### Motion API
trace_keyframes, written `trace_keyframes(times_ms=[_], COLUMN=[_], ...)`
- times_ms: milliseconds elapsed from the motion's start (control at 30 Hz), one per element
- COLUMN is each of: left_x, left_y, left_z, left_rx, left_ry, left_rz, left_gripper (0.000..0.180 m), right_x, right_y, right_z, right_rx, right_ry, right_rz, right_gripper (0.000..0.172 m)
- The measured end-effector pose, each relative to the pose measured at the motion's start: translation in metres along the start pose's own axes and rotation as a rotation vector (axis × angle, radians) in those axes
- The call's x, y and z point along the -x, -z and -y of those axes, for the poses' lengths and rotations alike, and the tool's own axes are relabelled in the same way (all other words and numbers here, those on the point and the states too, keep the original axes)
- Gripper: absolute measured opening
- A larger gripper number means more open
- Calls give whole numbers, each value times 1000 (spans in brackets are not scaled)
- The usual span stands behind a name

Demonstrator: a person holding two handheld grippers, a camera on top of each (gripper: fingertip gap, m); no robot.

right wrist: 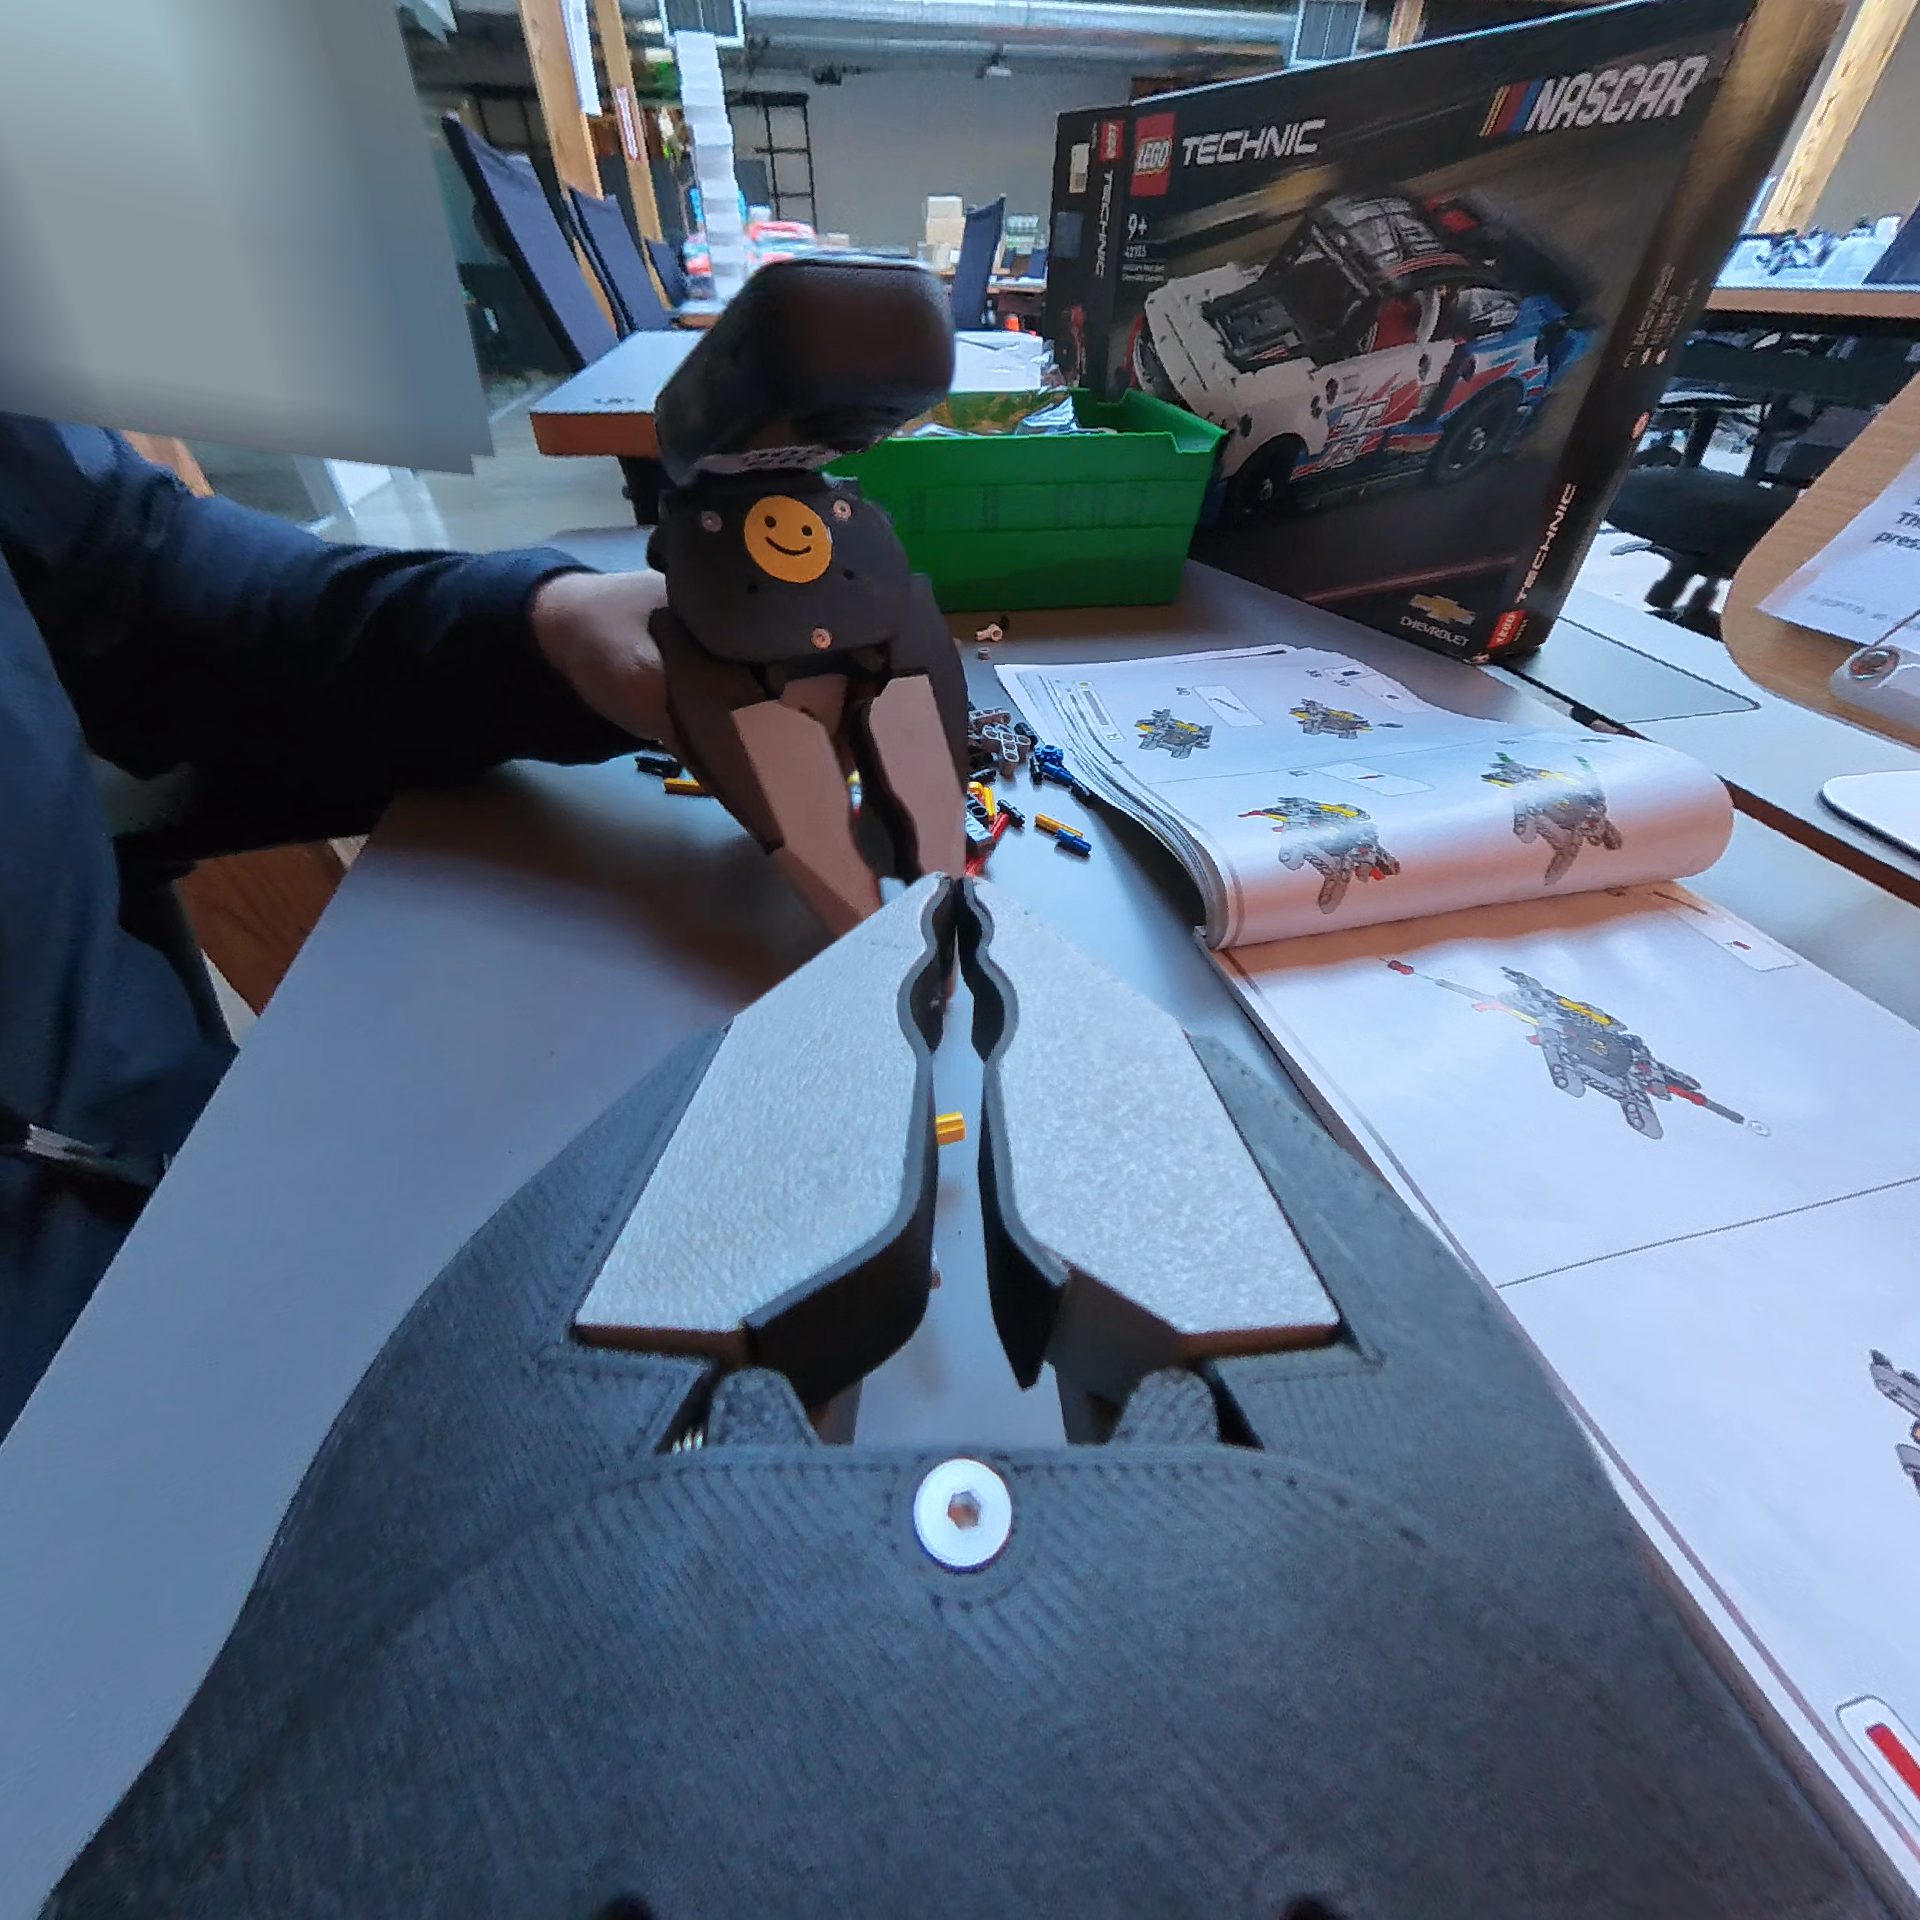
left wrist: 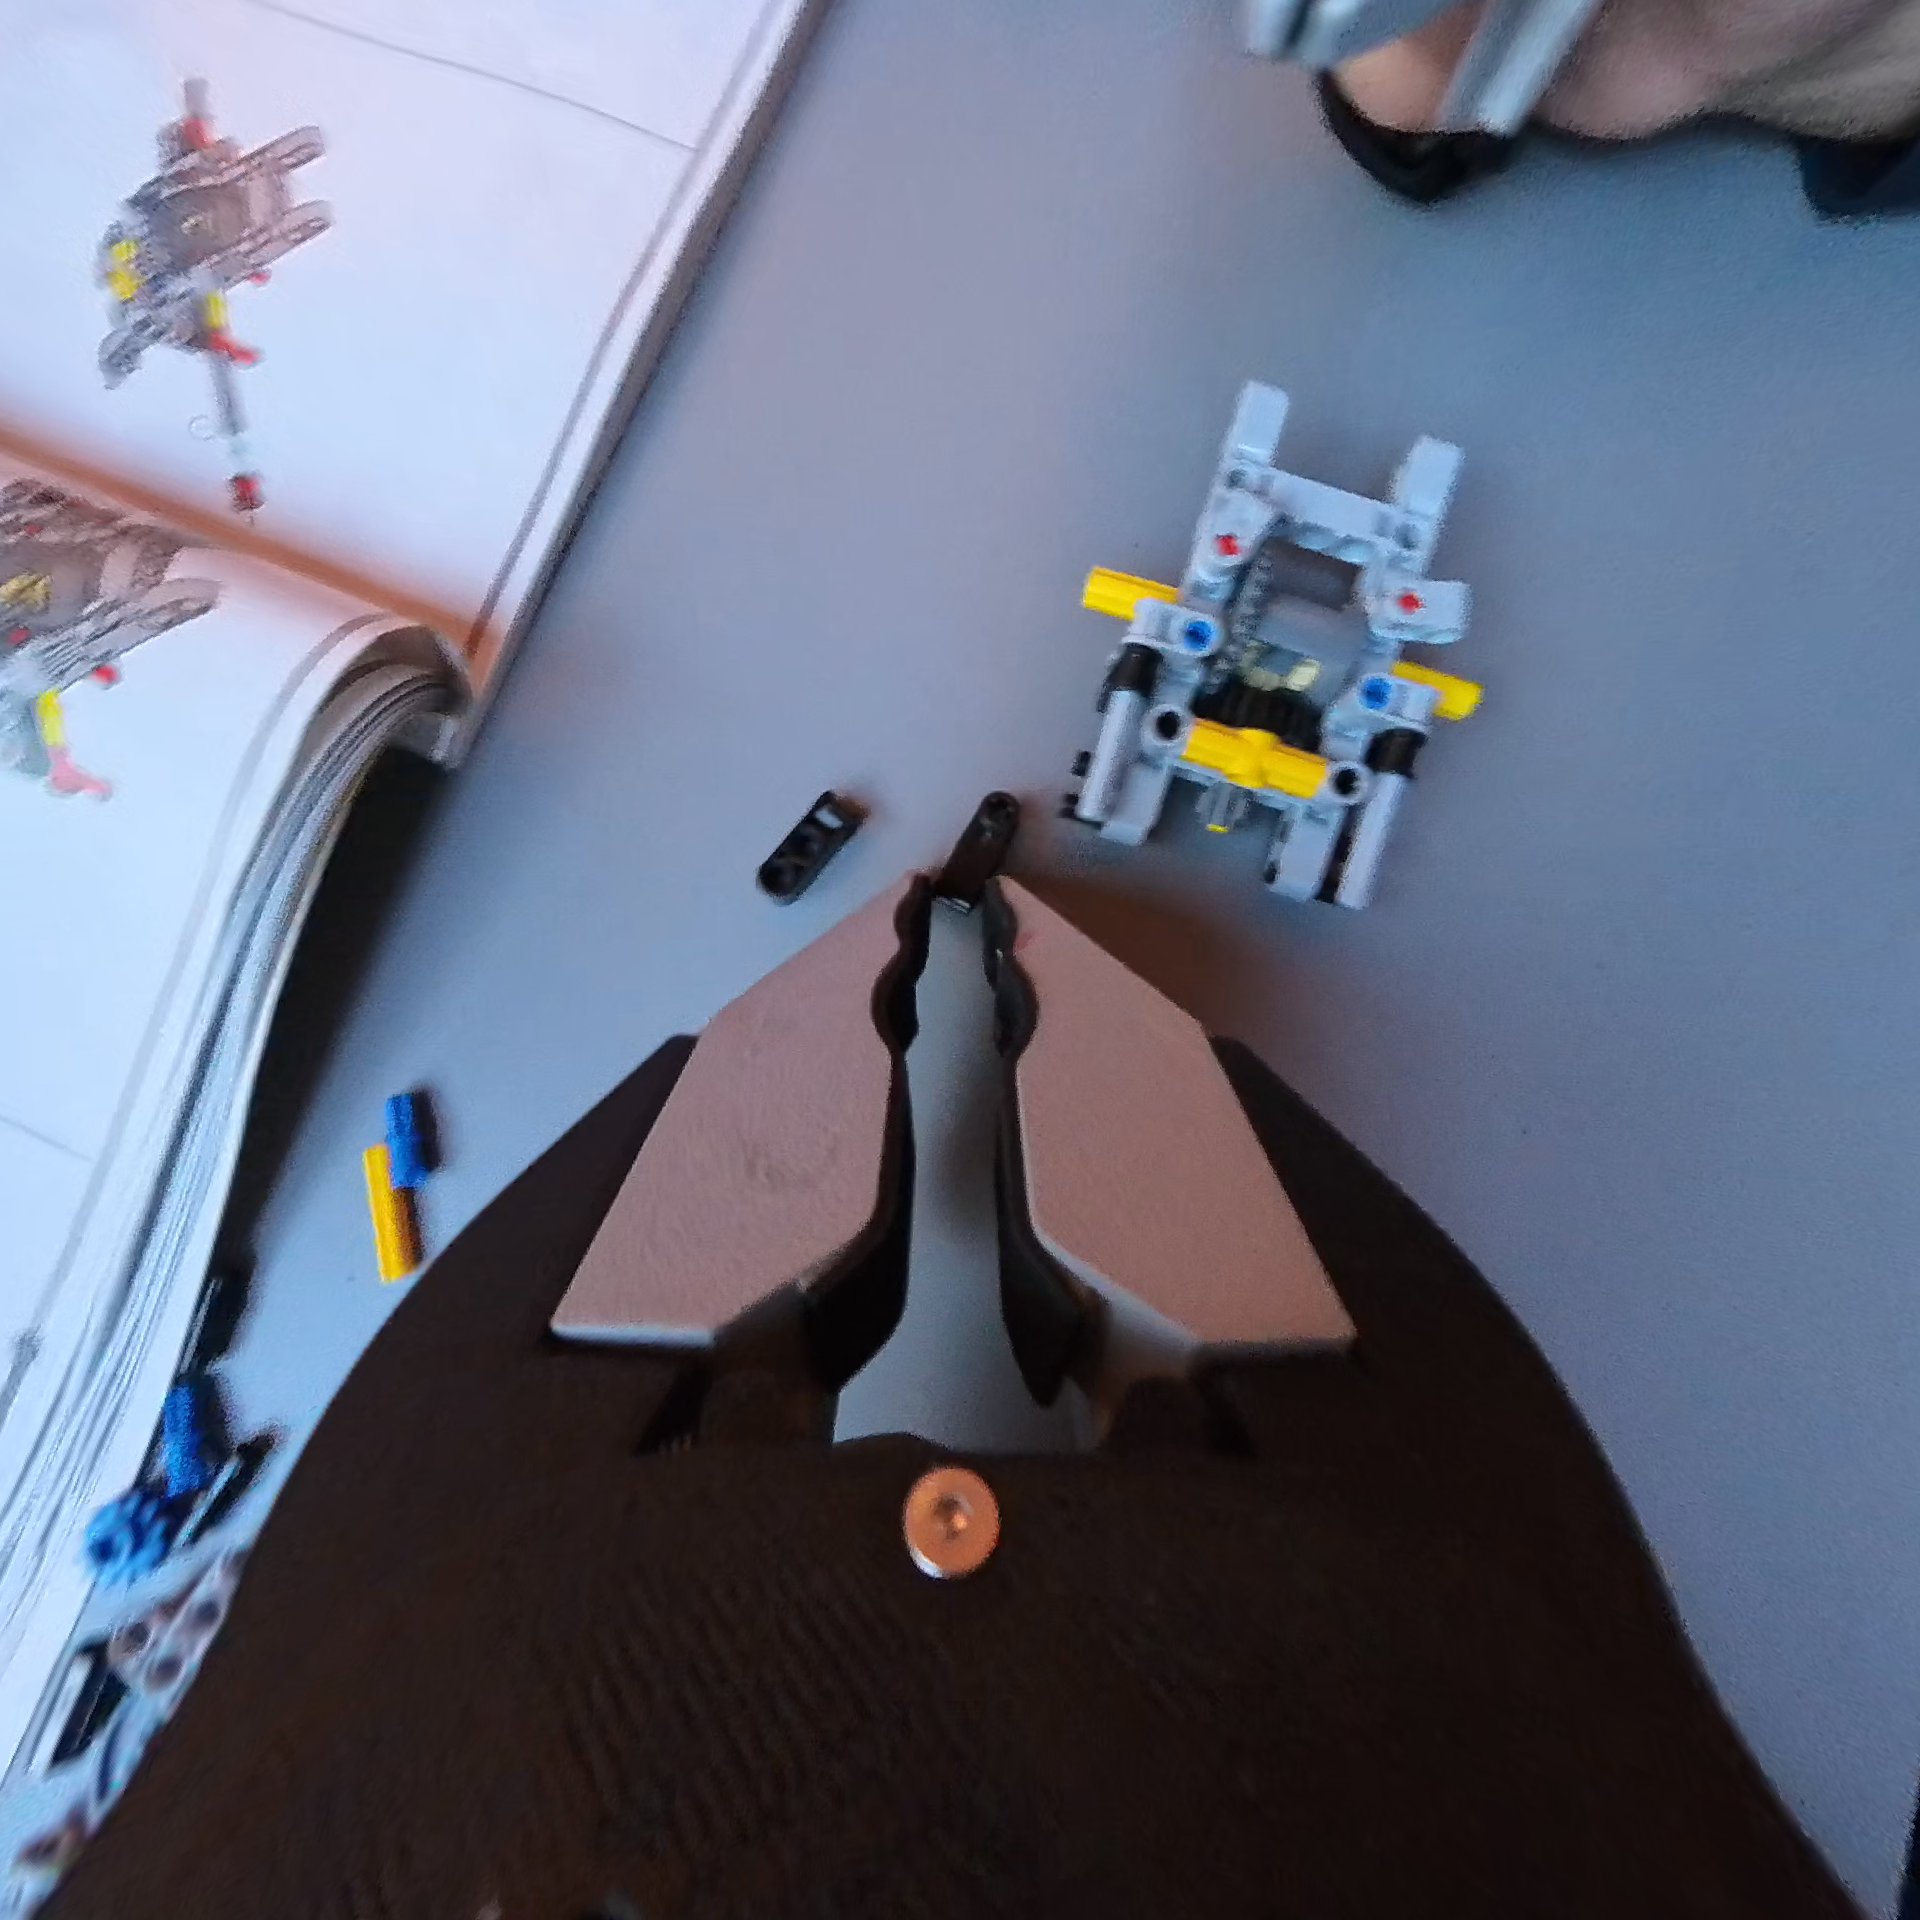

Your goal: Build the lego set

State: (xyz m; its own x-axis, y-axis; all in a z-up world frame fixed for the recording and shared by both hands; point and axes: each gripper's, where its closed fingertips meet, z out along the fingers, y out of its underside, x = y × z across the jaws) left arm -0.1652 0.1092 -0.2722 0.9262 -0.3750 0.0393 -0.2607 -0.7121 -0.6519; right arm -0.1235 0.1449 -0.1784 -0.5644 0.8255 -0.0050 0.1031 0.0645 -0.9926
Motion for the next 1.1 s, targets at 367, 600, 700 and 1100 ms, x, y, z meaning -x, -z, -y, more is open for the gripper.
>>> trace_keyframes(times_ms=[367, 600, 700, 1100], left_x=[11, -17, -19, -25], left_y=[39, 37, 35, 29], left_z=[66, 80, 80, 75], left_rx=[-608, -651, -659, -649], left_ry=[747, 931, 968, 1054], left_rz=[-356, -600, -620, -665], left_gripper=[7, 6, 6, 6], right_x=[-6, -3, -4, 0], right_y=[-23, -32, -31, -30], right_z=[-14, -10, -8, -13], right_rx=[152, 248, 258, 318], right_ry=[166, 488, 528, 687], right_rz=[-186, -352, -391, -410], right_gripper=[29, 33, 27, 19])
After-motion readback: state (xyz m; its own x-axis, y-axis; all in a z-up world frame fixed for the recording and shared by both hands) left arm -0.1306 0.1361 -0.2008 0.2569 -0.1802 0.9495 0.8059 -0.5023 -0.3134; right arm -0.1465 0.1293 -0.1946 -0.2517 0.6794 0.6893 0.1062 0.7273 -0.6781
